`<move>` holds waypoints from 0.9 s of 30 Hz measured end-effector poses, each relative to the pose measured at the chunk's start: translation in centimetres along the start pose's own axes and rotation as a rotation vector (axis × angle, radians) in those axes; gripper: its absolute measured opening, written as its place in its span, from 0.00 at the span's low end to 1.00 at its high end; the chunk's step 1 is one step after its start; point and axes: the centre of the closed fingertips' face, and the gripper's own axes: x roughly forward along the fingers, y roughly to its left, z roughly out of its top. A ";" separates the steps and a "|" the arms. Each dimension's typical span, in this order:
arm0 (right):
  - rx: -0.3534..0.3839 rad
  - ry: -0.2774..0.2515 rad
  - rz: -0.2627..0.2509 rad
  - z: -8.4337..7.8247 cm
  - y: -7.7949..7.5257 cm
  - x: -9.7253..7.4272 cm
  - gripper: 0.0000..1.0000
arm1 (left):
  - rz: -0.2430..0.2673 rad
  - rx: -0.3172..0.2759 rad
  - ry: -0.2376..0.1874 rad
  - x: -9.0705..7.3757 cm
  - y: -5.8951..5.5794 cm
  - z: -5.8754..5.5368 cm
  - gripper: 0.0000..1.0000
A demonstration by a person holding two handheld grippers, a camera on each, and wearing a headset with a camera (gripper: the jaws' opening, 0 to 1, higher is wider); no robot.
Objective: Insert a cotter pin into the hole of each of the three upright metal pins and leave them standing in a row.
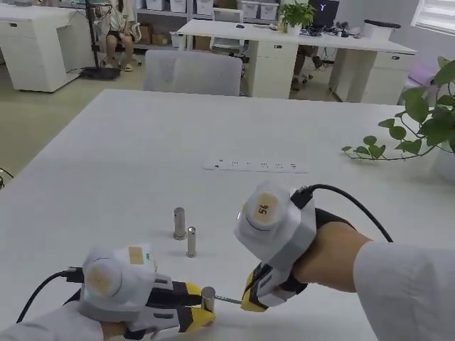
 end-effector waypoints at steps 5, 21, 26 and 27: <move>-0.003 0.007 0.003 0.0 0.0 0.0 0.03 | 0.000 -0.002 0.000 0.0 0.0 0.0 0.10; -0.055 0.076 -0.006 0.1 0.1 -0.2 0.03 | 0.004 -0.005 0.009 0.0 -0.2 -0.1 0.10; -0.061 0.089 -0.005 0.2 0.2 -0.4 0.03 | 0.005 -0.003 0.014 -0.1 -0.3 -0.1 0.10; -0.059 0.089 -0.004 0.2 0.2 -0.4 0.03 | 0.006 -0.001 0.015 -0.1 -0.3 -0.1 0.10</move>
